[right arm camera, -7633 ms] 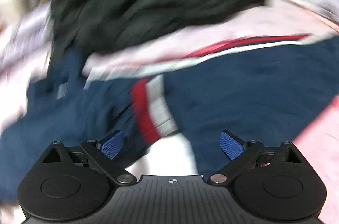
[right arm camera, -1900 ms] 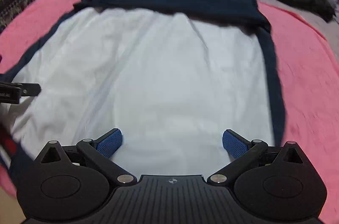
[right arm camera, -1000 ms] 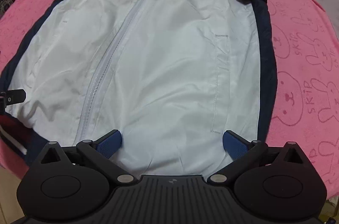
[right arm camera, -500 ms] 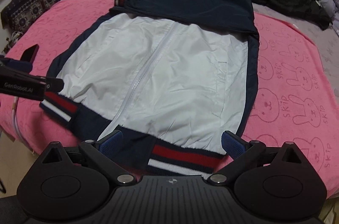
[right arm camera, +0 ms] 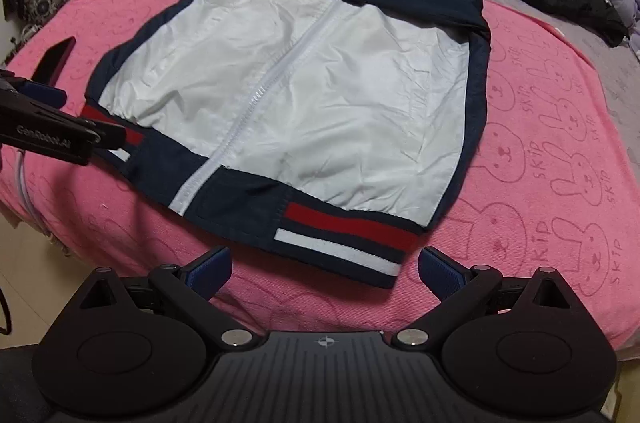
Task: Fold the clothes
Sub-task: 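Close both grippers on the red-white striped hem band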
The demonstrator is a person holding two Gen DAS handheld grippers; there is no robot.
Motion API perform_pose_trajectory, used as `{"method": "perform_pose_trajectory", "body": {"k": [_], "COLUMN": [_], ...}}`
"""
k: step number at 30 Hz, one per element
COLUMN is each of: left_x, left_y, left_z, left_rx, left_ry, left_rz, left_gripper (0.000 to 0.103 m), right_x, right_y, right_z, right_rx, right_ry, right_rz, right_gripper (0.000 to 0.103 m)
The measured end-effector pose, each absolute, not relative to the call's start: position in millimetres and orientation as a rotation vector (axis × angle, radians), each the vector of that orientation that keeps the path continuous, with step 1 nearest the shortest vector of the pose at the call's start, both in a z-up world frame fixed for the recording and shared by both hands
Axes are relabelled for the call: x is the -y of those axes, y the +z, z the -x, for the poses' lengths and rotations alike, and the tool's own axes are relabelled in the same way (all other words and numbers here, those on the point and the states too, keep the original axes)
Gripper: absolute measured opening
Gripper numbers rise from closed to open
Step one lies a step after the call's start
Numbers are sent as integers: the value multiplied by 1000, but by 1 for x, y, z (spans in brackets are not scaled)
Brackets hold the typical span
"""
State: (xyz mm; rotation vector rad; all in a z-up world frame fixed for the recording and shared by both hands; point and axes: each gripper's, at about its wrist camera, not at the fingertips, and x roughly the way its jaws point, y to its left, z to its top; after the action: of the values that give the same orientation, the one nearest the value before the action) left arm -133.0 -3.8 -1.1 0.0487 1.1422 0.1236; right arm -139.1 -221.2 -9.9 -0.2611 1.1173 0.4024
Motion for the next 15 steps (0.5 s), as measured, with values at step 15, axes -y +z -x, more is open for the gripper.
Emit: {"method": "perform_pose_trajectory", "body": {"k": [15], "left_x": [-13], "left_y": [-27], "left_z": [133], "left_rx": [-1160], "left_ry": [127], "left_rz": [-168], "left_gripper": [100], "right_x": [223], "right_y": [-33], "right_z": [125], "right_rx": [-1150], "right_ry": [330], "right_rz": [342], "right_gripper": [96]}}
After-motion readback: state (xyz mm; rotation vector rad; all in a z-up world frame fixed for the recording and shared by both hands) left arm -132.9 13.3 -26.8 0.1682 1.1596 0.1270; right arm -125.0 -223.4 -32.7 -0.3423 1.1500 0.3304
